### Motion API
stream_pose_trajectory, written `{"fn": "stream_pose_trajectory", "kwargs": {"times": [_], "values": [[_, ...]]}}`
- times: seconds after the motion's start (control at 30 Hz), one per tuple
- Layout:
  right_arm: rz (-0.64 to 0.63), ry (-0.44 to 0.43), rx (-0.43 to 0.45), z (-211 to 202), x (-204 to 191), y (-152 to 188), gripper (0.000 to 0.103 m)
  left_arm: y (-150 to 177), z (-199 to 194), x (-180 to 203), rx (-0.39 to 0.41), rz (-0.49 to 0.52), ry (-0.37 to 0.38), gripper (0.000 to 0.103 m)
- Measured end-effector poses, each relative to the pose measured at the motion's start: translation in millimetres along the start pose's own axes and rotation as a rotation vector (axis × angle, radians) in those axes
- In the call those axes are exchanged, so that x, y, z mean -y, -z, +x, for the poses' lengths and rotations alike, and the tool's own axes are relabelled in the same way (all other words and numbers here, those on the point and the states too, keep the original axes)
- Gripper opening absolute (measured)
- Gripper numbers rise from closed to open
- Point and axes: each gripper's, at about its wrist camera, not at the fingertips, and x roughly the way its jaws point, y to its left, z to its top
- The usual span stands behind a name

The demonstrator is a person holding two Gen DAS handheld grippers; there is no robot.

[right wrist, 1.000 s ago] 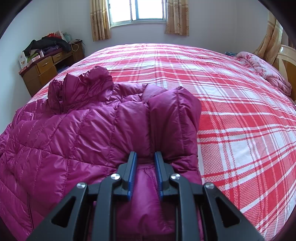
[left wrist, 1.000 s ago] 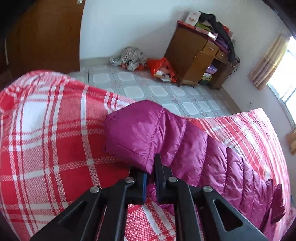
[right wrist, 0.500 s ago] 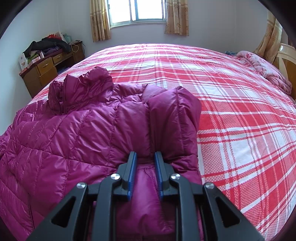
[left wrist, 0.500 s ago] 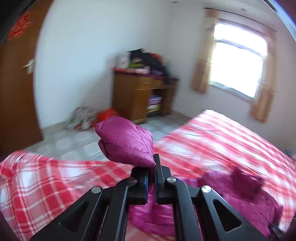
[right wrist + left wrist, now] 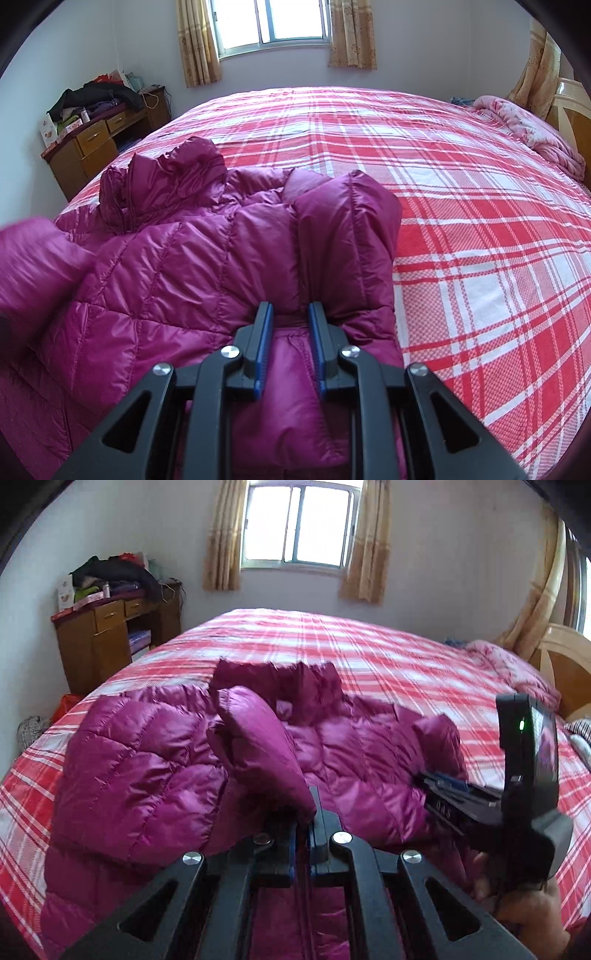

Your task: Fold large clothes

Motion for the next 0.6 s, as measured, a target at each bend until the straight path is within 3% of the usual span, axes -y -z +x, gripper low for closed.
{"fn": "stream_pose_trajectory", "kwargs": {"times": [0.13,0.27,0.33,0.47,0.53,0.6], "values": [[0.006,-0.006,0.0,0.5,-0.2,-0.4,0.022,12.2,2.2,6.6,-0.075,0.077,-0.019,0.005],[-0.005,-0.007,-0.002,0.8,-1.6,-0.5,0.027,21.8,-11.1,-0.9,-0.12,0.075,0.025,0.005],[-0.029,0.004,-0.007,1.9,-7.2,-0.9,0.031,28.4,-23.9,-4.8,-0.12,0.091,0.046,0.006],[-0.08,0.003,-0.024,3.6,-16.8,-2.4,0.049,37.5,-31.6,-0.4,-0.116,0.124,0.038,0.007],[-0.056,-0.005,-0.035,-0.5,-13.4,-3.3,0.049,38.0,-35.9,-0.7,-0.119,0.123,0.05,0.008],[0.02,-0.077,-0.026,-16.6,-4.1,-2.4,0.049,38.7,-39.6,1.4,-0.111,0.146,0.054,0.013]]}}
